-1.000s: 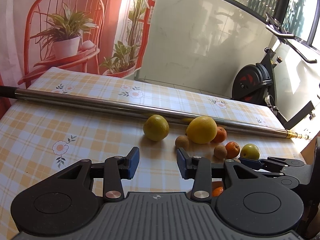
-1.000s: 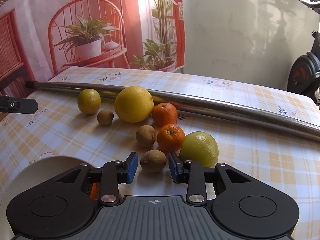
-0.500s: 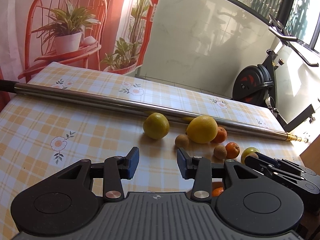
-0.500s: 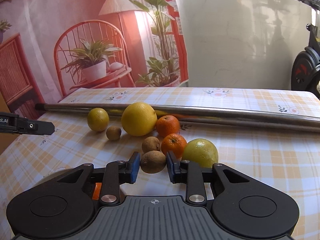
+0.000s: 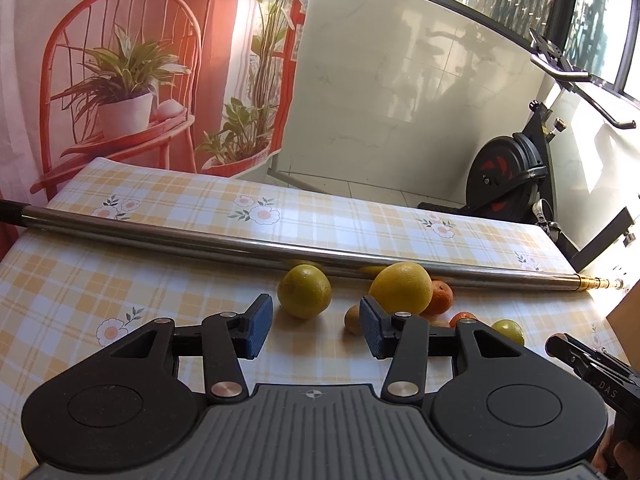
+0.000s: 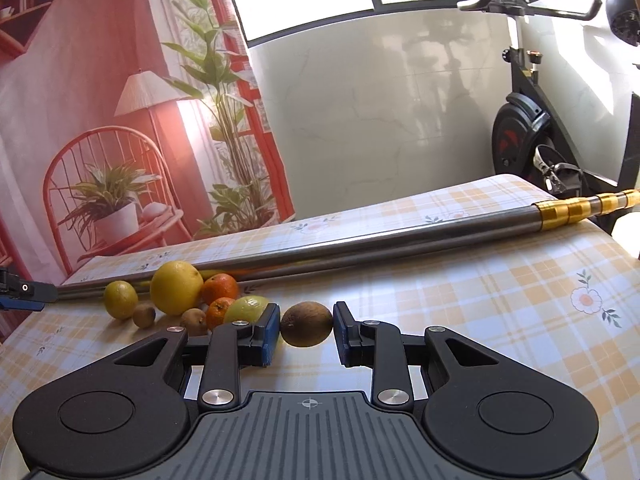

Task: Organize fruits
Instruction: 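Lift the kiwi with the right tool while the left tool grasps a green grapefruit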

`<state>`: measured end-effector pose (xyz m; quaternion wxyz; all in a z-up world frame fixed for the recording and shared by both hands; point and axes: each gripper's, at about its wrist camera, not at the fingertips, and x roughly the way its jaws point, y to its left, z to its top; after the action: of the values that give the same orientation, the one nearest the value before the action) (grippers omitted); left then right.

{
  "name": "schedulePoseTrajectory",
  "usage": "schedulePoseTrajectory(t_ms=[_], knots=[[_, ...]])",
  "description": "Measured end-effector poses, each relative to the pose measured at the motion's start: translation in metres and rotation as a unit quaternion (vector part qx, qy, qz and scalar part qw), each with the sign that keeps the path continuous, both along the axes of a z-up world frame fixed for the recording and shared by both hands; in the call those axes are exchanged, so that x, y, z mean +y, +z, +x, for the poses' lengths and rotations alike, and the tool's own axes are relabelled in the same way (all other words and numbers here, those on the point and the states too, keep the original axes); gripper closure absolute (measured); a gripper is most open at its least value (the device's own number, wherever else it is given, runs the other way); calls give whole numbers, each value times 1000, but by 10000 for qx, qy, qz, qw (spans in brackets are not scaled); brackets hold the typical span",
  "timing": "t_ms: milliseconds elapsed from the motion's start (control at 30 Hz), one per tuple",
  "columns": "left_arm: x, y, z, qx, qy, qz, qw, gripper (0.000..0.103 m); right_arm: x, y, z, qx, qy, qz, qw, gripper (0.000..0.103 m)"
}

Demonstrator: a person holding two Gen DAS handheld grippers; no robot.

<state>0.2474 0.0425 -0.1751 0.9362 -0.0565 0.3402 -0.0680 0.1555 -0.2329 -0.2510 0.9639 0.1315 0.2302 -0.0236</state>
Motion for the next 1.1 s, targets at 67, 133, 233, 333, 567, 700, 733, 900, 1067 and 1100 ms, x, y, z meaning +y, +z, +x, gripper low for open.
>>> schedulePoseTrajectory(t_ms=[67,133,233,333,567,700,733,900,1067,1100], knots=[[-1,3,9,-29,20,-40,10000,53,0,-2,0,-11,10,-16,10000,77],[0,6,18,-6,77,-208,9998,53,3,-2,0,-17,75,-31,10000,77],[2,4,35,147,102,-582,9981,53,8,-2,1,-10,123,-57,9999,77],[2,-10,54,429,275,-725,9961,53,9,-3,0,3,123,-30,9999,77],[-1,-42,79,738,706,-218,9945,52,6,-5,-1,36,85,94,9999,77],[3,-46,82,687,726,-340,9944,50,5,-5,0,46,95,146,9998,77],[1,-46,83,679,709,-314,9947,50,4,-5,1,51,99,155,9998,77],[-4,-47,87,733,603,-363,9948,50,4,-7,2,86,121,185,9997,77],[-9,-51,87,770,447,-349,9954,51,5,-7,2,96,114,194,9997,77],[-10,-52,86,755,409,-352,9957,53,5,-7,2,95,110,198,9997,77]])
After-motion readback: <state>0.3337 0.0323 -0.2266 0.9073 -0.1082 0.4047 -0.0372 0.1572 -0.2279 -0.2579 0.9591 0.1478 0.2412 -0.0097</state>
